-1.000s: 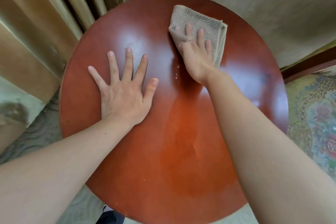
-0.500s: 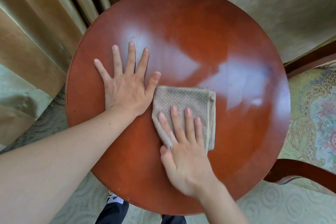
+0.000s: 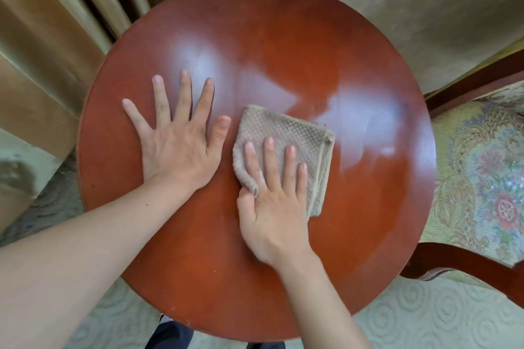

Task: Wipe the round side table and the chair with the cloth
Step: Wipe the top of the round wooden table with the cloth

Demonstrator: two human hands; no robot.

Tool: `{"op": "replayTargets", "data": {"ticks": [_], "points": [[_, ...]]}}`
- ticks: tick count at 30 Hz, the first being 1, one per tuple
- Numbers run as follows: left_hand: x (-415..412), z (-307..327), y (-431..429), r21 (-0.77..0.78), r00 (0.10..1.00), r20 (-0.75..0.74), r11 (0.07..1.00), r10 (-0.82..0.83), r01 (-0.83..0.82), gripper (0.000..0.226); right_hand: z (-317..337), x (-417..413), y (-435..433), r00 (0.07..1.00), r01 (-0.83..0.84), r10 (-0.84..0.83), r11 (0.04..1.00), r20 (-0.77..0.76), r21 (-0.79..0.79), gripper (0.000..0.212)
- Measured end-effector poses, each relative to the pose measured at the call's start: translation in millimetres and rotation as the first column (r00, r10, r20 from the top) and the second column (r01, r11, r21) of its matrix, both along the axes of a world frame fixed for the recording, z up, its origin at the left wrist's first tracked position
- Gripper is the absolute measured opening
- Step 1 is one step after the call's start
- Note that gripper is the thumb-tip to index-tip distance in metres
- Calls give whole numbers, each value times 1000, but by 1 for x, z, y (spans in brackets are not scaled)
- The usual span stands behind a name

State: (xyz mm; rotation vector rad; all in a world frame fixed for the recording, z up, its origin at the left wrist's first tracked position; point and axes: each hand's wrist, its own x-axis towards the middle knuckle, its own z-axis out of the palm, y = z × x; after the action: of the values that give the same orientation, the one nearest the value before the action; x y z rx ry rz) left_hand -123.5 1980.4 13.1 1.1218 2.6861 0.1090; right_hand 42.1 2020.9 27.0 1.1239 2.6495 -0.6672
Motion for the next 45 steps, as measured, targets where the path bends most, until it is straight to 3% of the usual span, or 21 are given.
{"op": "replayTargets", "data": {"ticks": [7,15,22,33,37,45], "points": [[0,-2,0,5,1000,-5,1000,10,-10,72,-12,-55,109,997,70,-68,994,-20,88,68],[-3,-9,0,11,999,-29,1000,14,-14,69,-16,-54,188,970,244,-245,961,-8,132,71],[-2,-8,1,8,999,-21,1000,27,-27,71,-15,0,144,943,329,-332,929,-7,169,74],[-4,-3,4,-46,1000,-10,999,15,-15,72,-3,61,-36,932,356,-359,933,56,56,69],[-4,-1,5,-64,1000,2,998,4,-4,72,-6,21,-23,902,425,-430,901,38,90,73],[-2,0,5,-73,1000,4,997,10,-10,74,-16,-82,81,927,374,-367,921,-76,111,72]]}}
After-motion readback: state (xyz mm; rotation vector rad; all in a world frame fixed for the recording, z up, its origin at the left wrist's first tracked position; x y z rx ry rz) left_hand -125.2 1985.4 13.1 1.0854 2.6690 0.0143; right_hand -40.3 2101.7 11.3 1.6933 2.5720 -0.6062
